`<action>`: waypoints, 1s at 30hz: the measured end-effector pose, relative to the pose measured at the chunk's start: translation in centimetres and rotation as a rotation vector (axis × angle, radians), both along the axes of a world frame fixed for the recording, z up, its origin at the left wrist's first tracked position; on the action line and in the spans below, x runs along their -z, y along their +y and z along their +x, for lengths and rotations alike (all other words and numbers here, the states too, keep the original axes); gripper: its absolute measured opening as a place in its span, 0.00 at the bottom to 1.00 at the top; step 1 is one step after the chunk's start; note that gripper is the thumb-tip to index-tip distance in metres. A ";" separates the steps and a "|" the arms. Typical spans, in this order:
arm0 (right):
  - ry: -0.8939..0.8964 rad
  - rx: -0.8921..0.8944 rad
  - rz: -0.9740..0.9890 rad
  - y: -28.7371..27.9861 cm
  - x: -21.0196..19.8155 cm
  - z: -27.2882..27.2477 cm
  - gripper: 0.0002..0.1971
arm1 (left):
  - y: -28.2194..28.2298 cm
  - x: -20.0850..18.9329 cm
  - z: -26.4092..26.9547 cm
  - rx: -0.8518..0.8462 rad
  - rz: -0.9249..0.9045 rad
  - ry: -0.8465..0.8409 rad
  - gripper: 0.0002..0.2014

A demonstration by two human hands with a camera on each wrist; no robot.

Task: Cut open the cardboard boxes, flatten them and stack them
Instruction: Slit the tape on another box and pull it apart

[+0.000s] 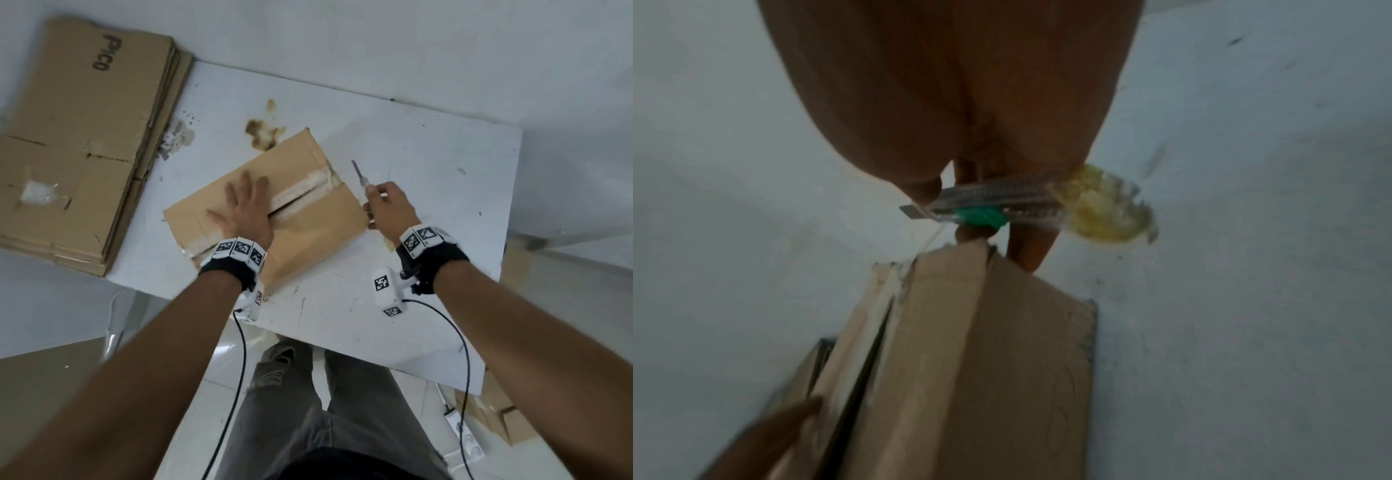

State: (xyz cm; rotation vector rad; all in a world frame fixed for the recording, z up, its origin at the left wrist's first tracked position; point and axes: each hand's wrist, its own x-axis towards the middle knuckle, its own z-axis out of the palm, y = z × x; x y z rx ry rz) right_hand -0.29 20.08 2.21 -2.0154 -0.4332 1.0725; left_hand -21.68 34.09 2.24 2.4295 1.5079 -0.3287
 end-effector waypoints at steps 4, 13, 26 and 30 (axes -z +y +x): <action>0.289 -0.067 0.052 -2.4 0.2 -1.9 0.22 | -0.9 1.0 0.2 -0.044 0.119 -0.177 0.37; 0.166 -0.144 0.012 -3.6 0.0 -1.2 0.19 | -1.1 3.8 -0.2 -0.103 0.047 -0.436 0.23; 0.249 0.021 0.045 -1.9 0.4 -1.3 0.12 | -1.4 4.1 -0.2 -0.064 0.088 -0.411 0.24; 0.291 -0.057 0.047 -2.3 0.3 -2.0 0.15 | -1.4 4.1 0.0 -0.070 0.072 -0.360 0.27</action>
